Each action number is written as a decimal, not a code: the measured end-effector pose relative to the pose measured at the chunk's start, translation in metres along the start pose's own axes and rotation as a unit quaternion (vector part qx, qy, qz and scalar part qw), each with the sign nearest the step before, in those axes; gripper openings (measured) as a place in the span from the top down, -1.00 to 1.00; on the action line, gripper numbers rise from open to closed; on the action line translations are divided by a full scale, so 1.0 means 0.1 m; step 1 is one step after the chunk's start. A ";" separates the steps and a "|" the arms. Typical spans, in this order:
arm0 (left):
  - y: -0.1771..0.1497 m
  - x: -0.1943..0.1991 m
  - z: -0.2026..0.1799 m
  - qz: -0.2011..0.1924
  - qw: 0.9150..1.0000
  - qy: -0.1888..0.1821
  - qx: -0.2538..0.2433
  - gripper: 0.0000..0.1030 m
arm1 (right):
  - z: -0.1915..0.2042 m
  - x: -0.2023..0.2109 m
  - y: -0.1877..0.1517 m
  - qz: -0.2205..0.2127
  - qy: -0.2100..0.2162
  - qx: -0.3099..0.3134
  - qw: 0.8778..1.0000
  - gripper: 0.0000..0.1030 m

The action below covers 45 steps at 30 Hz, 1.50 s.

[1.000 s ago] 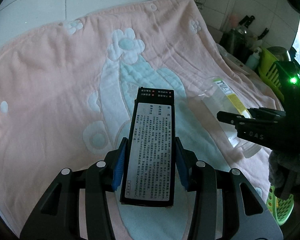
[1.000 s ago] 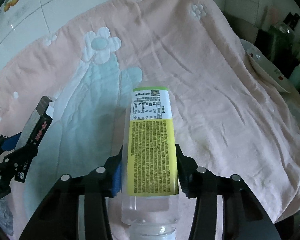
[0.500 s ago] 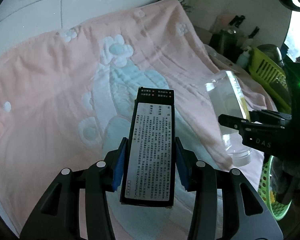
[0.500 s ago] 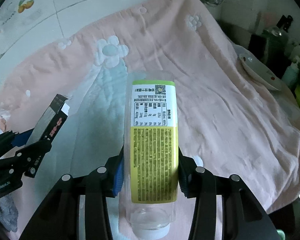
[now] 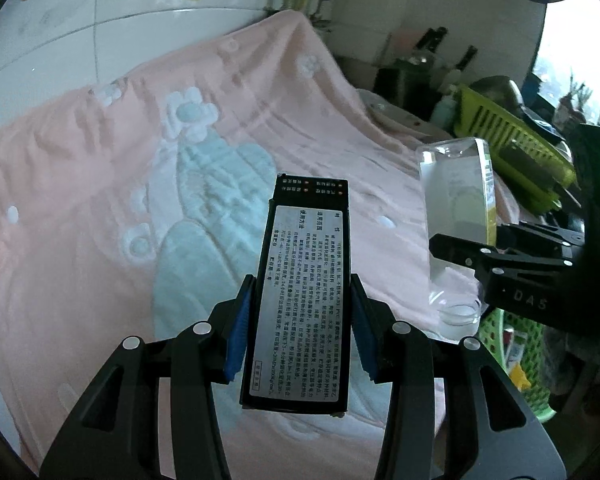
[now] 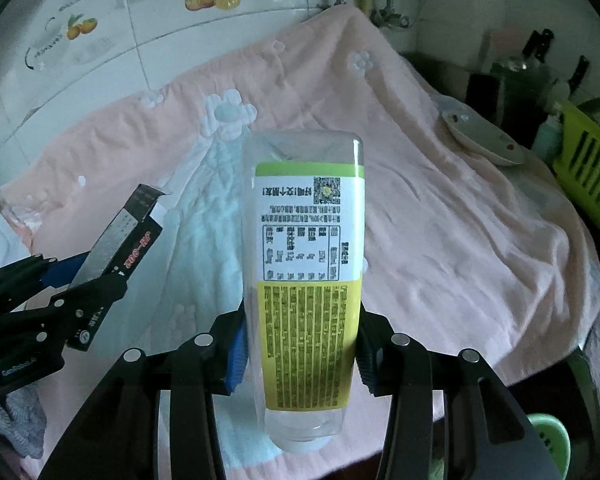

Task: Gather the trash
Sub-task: 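Lift and carry the black box and bottle over the green basket with both grippers, then release the bottle into the basket with the right gripper while the left releases the black box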

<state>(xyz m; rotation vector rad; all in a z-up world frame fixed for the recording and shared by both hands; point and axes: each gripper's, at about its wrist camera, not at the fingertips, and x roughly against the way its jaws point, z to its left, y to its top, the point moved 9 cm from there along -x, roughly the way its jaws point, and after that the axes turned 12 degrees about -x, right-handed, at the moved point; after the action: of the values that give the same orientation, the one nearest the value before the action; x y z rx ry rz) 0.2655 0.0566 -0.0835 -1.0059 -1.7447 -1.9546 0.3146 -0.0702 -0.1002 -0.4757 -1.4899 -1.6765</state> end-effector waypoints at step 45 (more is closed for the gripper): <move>-0.34 -0.07 -2.93 0.026 0.973 -0.174 -0.148 0.14 | -2.52 1.47 -2.00 0.015 -0.153 -0.177 0.972 0.16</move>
<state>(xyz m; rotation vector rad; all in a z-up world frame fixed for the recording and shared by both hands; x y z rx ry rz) 0.1660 -0.2195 -0.1127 -1.5627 -1.5956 -2.1497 0.1323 -0.3646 -0.1755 -0.9822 -1.3835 -1.9187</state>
